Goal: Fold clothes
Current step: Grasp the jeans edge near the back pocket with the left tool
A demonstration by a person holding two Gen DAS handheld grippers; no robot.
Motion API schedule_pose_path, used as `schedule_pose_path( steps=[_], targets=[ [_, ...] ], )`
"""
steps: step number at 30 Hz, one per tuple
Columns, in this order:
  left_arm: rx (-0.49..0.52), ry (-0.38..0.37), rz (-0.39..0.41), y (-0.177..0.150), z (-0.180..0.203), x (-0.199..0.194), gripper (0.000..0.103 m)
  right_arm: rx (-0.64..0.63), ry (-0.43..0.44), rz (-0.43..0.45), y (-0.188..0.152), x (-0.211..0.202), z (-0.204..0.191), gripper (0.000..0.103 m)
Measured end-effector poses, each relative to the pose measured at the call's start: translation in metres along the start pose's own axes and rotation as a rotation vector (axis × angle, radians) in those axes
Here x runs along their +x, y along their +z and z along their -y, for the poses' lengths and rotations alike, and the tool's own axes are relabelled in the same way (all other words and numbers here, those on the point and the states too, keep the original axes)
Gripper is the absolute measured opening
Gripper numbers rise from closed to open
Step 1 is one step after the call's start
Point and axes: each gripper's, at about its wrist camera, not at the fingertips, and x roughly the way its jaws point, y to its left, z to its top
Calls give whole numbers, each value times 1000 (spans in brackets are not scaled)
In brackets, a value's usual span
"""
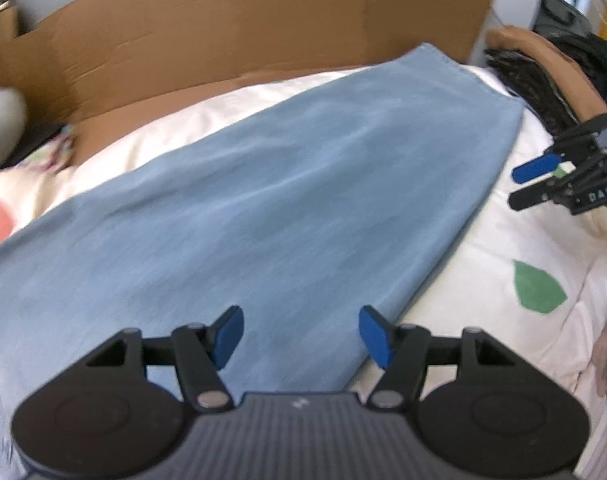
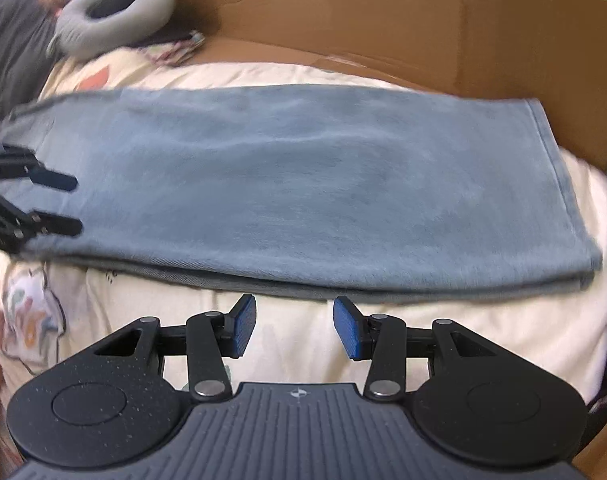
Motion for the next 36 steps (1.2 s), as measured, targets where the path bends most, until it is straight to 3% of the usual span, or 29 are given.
schedule_pose_path(
  steps=[5, 12, 20, 26, 32, 36],
  targets=[
    [-51, 45, 15, -23, -11, -14, 73, -101, 45, -31, 18, 4, -24, 50],
    [-185, 122, -1, -53, -35, -23, 73, -223, 136, -85, 23, 17, -62, 50],
    [-260, 204, -13, -84, -49, -45, 73, -218, 172, -80, 19, 33, -80, 50],
    [-290, 311, -36, -107, -54, -55, 77, -205, 172, -83, 20, 40, -86, 50],
    [-415, 389, -84, -125, -71, -52, 77, -213, 176, -82, 20, 40, -93, 50],
    [-476, 395, -55, -128, -80, -49, 77, -183, 162, -89, 17, 40, -88, 50]
  ],
)
